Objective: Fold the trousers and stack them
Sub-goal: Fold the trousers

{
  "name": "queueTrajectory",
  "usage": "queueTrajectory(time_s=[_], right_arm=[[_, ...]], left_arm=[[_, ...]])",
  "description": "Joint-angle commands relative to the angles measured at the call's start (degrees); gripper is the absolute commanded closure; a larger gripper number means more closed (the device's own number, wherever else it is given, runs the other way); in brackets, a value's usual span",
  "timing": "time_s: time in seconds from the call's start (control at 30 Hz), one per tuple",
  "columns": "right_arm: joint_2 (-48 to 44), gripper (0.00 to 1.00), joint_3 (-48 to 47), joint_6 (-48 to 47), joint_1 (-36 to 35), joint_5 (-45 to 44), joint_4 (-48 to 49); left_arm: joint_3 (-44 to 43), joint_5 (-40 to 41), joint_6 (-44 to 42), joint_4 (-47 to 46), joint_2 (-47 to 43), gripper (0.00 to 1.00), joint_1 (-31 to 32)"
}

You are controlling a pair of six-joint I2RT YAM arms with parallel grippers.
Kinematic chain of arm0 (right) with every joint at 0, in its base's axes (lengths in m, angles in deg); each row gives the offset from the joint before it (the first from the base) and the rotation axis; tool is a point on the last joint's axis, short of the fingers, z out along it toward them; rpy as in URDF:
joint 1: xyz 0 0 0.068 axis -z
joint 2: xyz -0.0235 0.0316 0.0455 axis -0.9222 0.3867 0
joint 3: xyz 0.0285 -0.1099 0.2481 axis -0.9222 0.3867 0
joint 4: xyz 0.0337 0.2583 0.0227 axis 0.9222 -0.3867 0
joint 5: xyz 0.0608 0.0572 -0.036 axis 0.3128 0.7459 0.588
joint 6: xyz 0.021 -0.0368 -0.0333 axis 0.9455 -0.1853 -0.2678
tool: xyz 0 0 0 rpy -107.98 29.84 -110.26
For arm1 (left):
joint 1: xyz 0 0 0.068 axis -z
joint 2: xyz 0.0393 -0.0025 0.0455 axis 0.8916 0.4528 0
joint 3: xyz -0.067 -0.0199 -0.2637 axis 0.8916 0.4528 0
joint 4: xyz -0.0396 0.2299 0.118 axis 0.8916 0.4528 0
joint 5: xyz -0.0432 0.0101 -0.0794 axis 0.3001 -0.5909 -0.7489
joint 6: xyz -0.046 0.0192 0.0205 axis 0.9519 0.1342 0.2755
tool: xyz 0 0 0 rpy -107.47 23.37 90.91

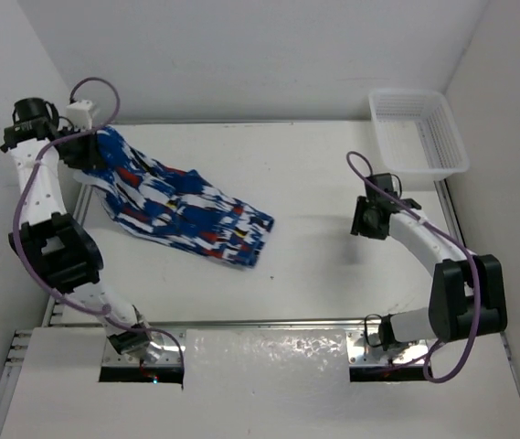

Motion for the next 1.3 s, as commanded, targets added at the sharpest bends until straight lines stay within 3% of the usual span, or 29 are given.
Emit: queueTrajectory(time_s=[0.0, 0.1, 0.3, 0.53, 0.73, 0.8, 0.83, 0.87, 0.9, 1.0, 1.13, 1.27], right_arm=[[2.1, 0.57, -6.1, 0.6, -6.7, 0.0, 2.8], [7.1, 0.56, -9.3, 2.9, -9.6, 3.7, 3.3], [10.0, 0.56, -9.5, 6.0, -11.7, 5.3, 6.3], [12.5, 0.56, -11.8, 7.0, -15.9, 5.4, 7.4], [15.2, 0.55, -14.3, 7.6, -19.4, 5.7, 7.3], [15.7, 0.54, -14.9, 7.5, -19.7, 5.8, 7.1], [15.9, 0.53, -15.6, 7.4, -19.9, 5.9, 6.9], [16.0, 0.51, -16.0, 7.4, -19.9, 5.8, 6.8], [16.0, 0.5, -16.2, 7.3, -19.9, 5.9, 6.7], [15.2, 0.48, -18.2, 8.2, -18.2, 6.7, 6.1], [11.6, 0.48, -18.5, 9.5, -15.9, 7.3, 8.1], [8.8, 0.5, -19.5, 8.1, -16.7, 6.2, 9.6]], left_arm=[[-2.4, -6.1, -4.4, 8.8, -6.8, 1.0, 9.1], [1.6, -12.3, -3.5, 9.2, -9.2, 1.0, 15.5], [9.4, -16.8, -0.7, 7.9, -9.8, 1.0, 25.5], [14.0, -16.7, 0.2, 5.4, -7.4, 1.0, 35.1], [14.2, -13.7, 0.1, 5.5, -3.7, 0.99, 38.5], [14.4, -13.5, -0.2, 5.4, -2.9, 0.79, 39.9], [14.6, -13.6, -0.4, 5.5, -2.3, 0.35, 40.3], [14.4, -13.9, -1.4, 5.8, -2.0, 0.11, 41.6], [14.2, -15.0, -2.5, 6.2, -1.8, 0.01, 42.4], [11.4, -20.0, -7.8, 9.7, -1.9, 0.0, 44.4], [4.8, -21.0, -9.5, 11.4, -4.6, 0.0, 41.3], [4.8, -20.5, -3.9, 5.4, -6.4, 0.0, 28.7]])
